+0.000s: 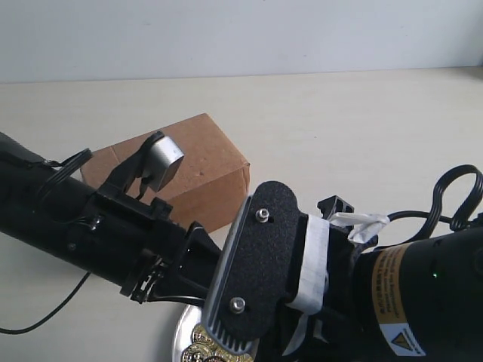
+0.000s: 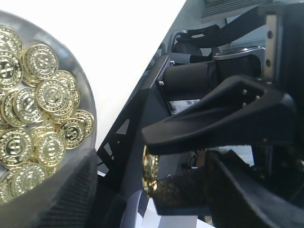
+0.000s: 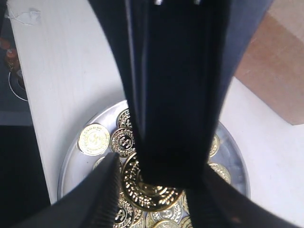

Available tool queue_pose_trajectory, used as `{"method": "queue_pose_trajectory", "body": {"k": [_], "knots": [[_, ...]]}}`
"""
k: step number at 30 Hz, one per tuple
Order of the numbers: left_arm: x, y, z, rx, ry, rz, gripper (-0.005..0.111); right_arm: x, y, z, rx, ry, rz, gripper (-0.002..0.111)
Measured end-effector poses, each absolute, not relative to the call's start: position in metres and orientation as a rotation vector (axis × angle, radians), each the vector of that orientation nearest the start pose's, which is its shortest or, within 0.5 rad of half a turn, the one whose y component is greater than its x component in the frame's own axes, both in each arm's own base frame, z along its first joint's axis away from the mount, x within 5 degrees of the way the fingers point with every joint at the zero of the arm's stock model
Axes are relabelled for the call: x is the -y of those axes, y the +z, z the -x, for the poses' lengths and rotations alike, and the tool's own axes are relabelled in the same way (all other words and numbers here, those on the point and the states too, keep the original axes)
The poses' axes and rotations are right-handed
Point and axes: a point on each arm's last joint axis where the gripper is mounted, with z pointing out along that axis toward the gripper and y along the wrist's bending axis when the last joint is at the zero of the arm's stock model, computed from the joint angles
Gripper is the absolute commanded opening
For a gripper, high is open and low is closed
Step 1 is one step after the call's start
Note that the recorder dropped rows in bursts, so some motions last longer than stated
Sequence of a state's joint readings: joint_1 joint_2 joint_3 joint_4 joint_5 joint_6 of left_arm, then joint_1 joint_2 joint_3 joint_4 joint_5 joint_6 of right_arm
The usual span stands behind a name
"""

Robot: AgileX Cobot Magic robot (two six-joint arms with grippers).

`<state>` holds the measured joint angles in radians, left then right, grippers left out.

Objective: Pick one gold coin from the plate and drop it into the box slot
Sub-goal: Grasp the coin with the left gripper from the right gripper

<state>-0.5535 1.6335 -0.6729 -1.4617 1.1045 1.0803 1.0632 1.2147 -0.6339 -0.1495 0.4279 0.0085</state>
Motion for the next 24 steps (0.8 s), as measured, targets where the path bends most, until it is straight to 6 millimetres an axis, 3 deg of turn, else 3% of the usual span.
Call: {"method": "queue_pose_trajectory", "body": {"k": [13,18,24], "knots": [[0.2021,0.1867,-0.1734,-2.569,-1.732,-0.735,0.061,-0.1931,0.2296,-0.1139,-2.094,0.314,1.390,0.023],[0.2022,0.1868,-0.1732,-2.574,-1.737,-0.728,0.047,-0.1931,0.2296,-0.1139,-2.094,0.314,1.390,0.023],[0.2022,0.1869,-0.1731,-2.574,-1.740,-0.728,0.046,-0.1931,0.2296,-0.1139,-2.094,0.314,1.390,0.023]]}}
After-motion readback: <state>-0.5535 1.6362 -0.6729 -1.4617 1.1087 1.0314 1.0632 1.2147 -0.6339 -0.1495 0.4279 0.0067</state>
